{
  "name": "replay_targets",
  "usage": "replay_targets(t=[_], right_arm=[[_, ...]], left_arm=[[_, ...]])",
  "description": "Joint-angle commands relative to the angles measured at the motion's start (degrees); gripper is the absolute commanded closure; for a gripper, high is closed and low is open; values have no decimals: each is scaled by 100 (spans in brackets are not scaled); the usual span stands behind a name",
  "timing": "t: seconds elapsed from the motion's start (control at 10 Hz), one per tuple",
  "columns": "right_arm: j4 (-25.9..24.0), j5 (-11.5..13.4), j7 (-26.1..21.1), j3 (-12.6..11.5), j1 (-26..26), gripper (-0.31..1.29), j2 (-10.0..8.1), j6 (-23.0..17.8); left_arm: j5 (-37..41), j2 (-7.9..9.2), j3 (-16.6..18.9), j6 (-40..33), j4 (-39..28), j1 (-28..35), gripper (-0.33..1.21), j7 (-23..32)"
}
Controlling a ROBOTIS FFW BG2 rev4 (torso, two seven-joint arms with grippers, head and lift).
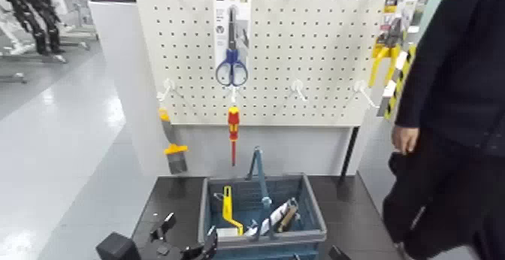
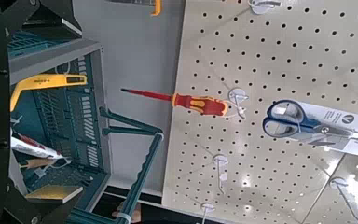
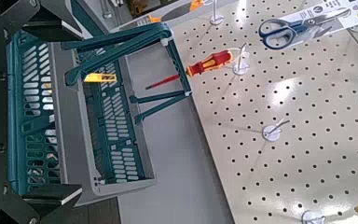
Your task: Put the blue scissors into the crate.
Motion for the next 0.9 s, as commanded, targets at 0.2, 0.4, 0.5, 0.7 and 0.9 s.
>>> replay_targets(t=[0.2, 0.4, 0.5, 0.7, 0.9], right_arm=[[0, 7, -4, 3, 3, 15, -7, 0], [-9, 7, 5, 3, 3, 15, -7, 0], [-9, 7, 5, 3, 3, 15, -7, 0], [-9, -2, 5, 11, -6, 15, 2, 0], [0, -2, 5, 29, -15, 15, 2, 9]], left_arm=[[82, 11, 18, 52, 0, -17, 13, -60], [64, 3, 44, 184, -27, -105, 13, -77], [73, -6, 159, 395, -35, -263, 13, -332], [82, -6, 387, 869, -71, -738, 14, -930], [135, -50, 528, 1159, -44, -1195, 15, -1396]])
